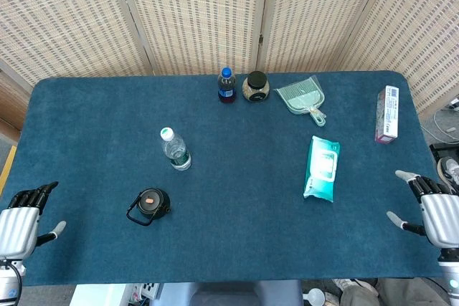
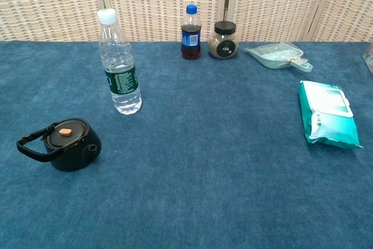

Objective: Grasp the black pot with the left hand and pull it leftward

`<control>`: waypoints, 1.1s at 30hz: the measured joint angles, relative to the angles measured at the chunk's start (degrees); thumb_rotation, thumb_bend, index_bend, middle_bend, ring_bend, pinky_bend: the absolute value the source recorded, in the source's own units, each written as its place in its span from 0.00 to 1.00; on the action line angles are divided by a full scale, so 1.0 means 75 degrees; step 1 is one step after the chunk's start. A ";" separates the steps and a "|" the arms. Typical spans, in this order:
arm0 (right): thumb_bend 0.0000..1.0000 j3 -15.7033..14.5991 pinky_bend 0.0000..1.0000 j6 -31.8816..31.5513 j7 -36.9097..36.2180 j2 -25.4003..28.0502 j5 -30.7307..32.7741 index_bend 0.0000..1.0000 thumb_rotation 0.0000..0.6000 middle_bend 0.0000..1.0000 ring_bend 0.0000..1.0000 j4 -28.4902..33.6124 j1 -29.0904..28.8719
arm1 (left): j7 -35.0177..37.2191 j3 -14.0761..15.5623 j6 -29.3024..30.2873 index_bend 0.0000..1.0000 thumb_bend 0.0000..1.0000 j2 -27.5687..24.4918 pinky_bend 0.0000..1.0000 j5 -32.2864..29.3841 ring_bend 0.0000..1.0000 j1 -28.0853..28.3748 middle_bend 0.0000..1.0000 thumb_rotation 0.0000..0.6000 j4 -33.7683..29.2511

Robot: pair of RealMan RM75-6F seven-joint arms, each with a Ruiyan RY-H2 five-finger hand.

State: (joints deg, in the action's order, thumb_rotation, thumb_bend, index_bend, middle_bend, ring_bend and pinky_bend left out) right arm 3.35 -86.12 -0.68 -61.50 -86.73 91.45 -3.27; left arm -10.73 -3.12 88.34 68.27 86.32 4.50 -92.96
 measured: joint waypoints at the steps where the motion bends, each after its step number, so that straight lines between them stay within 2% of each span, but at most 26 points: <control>1: 0.15 0.0000 0.36 -0.0004 -0.0010 0.0000 -0.0004 0.23 1.00 0.28 0.26 -0.0007 0.0002 | -0.0011 -0.0001 -0.0008 0.15 0.17 -0.0005 0.18 0.0003 0.24 0.0007 0.23 1.00 -0.0007; 10: 0.15 0.0098 0.36 -0.0136 -0.0012 -0.0016 -0.0011 0.23 1.00 0.28 0.26 -0.0048 -0.0004 | 0.0083 -0.0005 -0.0217 0.15 0.17 -0.0075 0.18 0.0048 0.24 0.0135 0.22 1.00 -0.0011; 22: 0.15 0.0467 0.36 -0.0296 0.0303 0.0126 0.0195 0.23 1.00 0.28 0.26 0.0122 -0.0112 | 0.0262 0.0119 -0.1123 0.12 0.17 -0.0206 0.18 0.0410 0.22 0.0760 0.20 1.00 0.0283; 33: 0.15 0.0539 0.36 -0.0173 0.0510 0.0195 0.0319 0.23 1.00 0.28 0.26 0.0248 -0.0204 | 0.0206 0.0343 -0.1810 0.12 0.17 -0.0209 0.18 0.0989 0.22 0.1346 0.19 1.00 0.0160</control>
State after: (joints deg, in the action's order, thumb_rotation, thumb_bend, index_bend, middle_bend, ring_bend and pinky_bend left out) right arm 7.39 -87.41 3.15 -60.03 -84.33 93.31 -4.81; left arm -9.18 -0.55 74.76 66.70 93.74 14.59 -91.76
